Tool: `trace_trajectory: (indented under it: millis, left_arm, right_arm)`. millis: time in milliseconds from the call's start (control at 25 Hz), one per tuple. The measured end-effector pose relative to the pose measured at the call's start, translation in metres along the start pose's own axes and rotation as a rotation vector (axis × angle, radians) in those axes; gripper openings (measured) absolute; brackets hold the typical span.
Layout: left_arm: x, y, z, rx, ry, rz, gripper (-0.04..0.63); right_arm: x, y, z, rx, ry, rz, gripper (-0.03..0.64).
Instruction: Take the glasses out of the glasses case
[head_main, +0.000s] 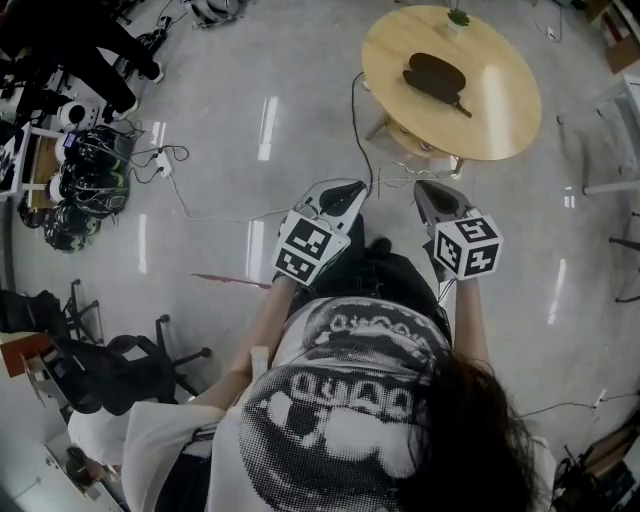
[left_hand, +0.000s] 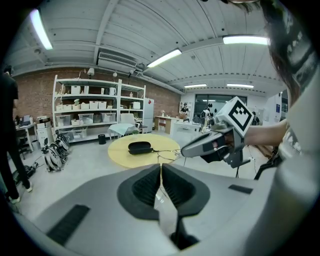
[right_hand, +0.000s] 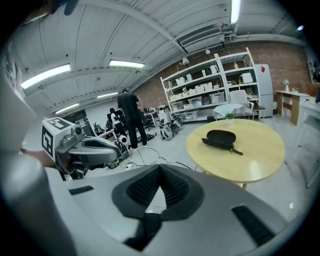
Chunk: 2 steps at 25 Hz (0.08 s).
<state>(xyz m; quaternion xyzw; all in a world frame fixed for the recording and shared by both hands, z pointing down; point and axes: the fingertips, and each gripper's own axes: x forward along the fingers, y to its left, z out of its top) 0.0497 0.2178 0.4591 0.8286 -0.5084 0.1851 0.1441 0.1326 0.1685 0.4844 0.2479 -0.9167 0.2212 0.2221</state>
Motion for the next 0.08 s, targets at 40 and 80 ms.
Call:
trace_trajectory:
  millis: [40,80]
  left_arm:
    - [0.0002,0.0003,0.0003,-0.002,0.0,0.001,0.018]
    - [0.0005,0.0006,0.0005,-0.005,0.001,0.002,0.018]
  right_arm:
    - [0.0002,-0.0008,0.0004,-0.002,0.001,0.0,0.0]
    - [0.0004,-0.0016,0.0009,-0.004,0.002,0.0,0.0]
